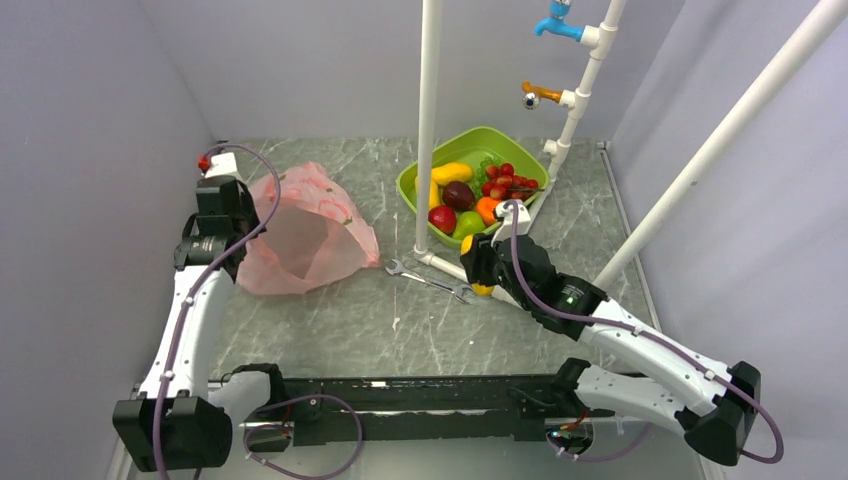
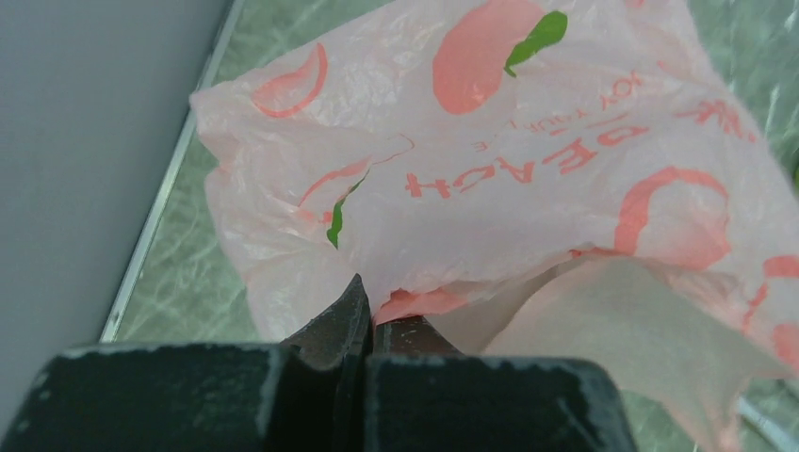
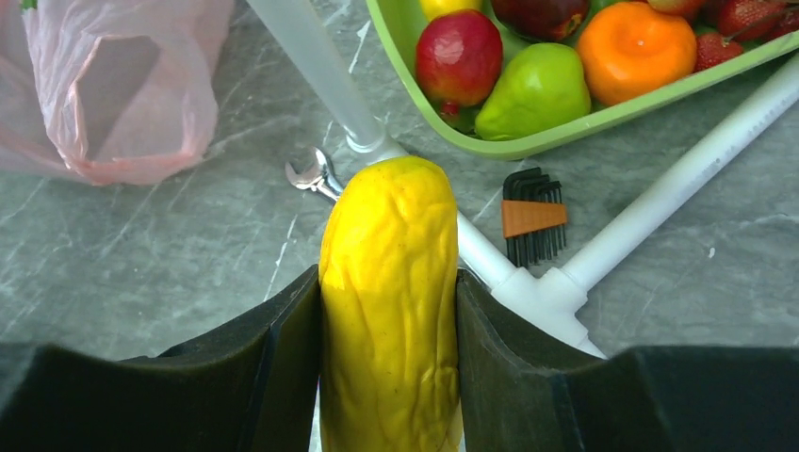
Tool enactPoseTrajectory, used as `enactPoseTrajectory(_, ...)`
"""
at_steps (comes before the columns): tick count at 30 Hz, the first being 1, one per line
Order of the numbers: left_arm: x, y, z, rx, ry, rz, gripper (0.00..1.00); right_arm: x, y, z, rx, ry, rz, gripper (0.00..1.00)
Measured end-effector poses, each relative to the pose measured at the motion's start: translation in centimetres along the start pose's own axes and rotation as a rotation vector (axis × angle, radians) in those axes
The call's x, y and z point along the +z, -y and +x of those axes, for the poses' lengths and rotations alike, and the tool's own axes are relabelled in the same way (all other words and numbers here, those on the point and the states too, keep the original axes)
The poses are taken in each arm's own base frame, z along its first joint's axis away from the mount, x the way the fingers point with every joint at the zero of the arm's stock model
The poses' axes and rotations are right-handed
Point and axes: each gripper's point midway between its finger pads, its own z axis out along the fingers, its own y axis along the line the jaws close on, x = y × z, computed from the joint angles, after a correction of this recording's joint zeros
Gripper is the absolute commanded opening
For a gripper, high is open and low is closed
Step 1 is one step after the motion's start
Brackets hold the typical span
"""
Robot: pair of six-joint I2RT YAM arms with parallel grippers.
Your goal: Take the fake fruits out of the plastic bag
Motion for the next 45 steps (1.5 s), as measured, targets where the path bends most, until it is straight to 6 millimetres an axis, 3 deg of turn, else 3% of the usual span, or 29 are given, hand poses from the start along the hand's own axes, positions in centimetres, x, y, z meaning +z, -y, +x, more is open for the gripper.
enactPoseTrajectory(3,1.2,0.3,-2.6,-0.004,0.086,0.056,0.0,0.3,0.5,0.3,-0.006,-0.013,0.021,0.0)
enactPoseTrajectory(5,1.7,1.5,-4.4,0.051,0.168,0.152,0.0,0.7,0.8,0.5,-0.014,-0.022,0.033,0.0)
enactPoseTrajectory(8,1.7,3.4,-5.6,0.174,0.252,0.273,0.02,1.1,1.2,0.7,-0.026,-0.033,0.047,0.0)
enactPoseTrajectory(9,1.8,3.9,-5.7,0.221,0.277,0.304,0.08,1.3,1.3,0.8,-0.029,-0.037,0.052,0.0)
enactPoseTrajectory(11,2.2,4.4,-5.2,0.288,0.296,0.335,0.45,1.6,1.7,0.9,-0.032,-0.043,0.064,0.0)
enactPoseTrajectory(13,2.9,4.0,-4.2,0.32,0.277,0.317,0.69,1.9,2.0,1.0,-0.032,-0.049,0.07,0.0)
enactPoseTrajectory(18,6.2,1.5,-2.9,0.307,0.138,0.164,0.91,2.9,2.5,1.2,-0.023,-0.068,0.078,0.0)
enactPoseTrajectory(21,7.4,0.2,-2.1,0.29,0.072,0.093,0.95,3.2,2.7,1.4,-0.018,-0.078,0.083,0.0)
enactPoseTrajectory(24,6.7,-0.6,-2.2,0.28,0.079,0.062,0.99,3.5,3.0,1.7,-0.014,-0.09,0.087,0.0)
enactPoseTrajectory(32,-2.0,-1.7,-6.3,0.226,0.442,0.044,0.98,4.6,4.7,1.1,0.019,-0.109,0.146,0.0)
enactPoseTrajectory(36,-4.3,-1.6,-7.6,0.213,0.553,0.057,0.95,6.2,6.0,-0.1,0.042,-0.121,0.192,0.0)
enactPoseTrajectory(40,-3.7,0.0,-7.4,0.236,0.544,0.126,0.99,8.5,8.3,-1.7,0.075,-0.123,0.264,0.0)
enactPoseTrajectory(45,-1.6,2.4,-5.5,0.275,0.458,0.237,1.0,12.8,12.2,-4.5,0.147,-0.116,0.351,0.0)
